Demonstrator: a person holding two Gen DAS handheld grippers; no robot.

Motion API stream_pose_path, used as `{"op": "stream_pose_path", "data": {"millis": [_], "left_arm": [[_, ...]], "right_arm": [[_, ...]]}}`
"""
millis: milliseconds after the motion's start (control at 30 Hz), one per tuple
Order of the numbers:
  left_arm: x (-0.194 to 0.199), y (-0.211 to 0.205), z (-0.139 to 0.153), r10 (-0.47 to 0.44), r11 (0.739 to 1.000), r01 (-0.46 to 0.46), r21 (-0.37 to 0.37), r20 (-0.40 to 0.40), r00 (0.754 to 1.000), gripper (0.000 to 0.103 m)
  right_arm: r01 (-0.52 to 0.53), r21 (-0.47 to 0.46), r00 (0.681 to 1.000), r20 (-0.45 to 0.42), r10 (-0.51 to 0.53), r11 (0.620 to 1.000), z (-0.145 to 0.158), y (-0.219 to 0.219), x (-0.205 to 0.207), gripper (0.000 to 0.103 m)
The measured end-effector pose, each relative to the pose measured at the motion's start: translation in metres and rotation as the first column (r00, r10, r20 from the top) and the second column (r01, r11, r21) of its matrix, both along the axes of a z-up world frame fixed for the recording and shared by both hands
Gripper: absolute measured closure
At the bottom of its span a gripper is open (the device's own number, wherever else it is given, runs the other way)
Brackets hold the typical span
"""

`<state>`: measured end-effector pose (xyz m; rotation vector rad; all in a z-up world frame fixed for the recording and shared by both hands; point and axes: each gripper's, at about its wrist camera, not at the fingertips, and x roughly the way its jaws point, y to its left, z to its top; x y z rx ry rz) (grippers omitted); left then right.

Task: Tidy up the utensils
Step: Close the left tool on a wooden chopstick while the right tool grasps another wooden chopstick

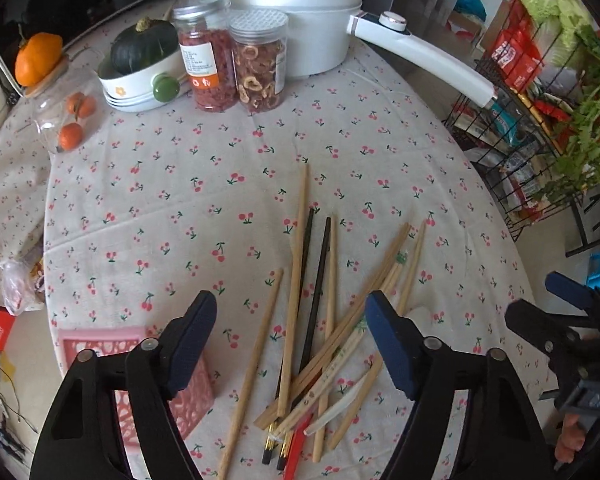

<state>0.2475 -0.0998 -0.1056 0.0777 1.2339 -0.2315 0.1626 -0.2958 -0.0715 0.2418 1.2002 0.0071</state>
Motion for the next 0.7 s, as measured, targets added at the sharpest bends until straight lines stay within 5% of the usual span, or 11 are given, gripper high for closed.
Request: {"op": "stream_pose_path", "data": {"millis": [67,333,700], "left_arm": [[0.022,-0.005,-0.018,0.019,1.000,-0.019,-0.001,-0.024,1.000,0.049],[0.076,-0.014,-0.068,0.062,0.998,-0.064,-0.018,-0.080,0.995,0.085],[0.089,-0.039,-0.081,0.047,0.996,-0.040,0.079,-0.082,0.996,0.095]], "right_arm": [[0.011,0.013,1.000,0.005,-0.011,1.000,-0.004,-0.005,0.006,0.000],[0.038,0.136,0.998,-0.064,-0.030,0.990,-0.033,-0.016,0.028,0.008],[0.086,0.151,0.993,-0.091,-0.073,0.985,-0.046,-0.033,0.040,0.009]]}}
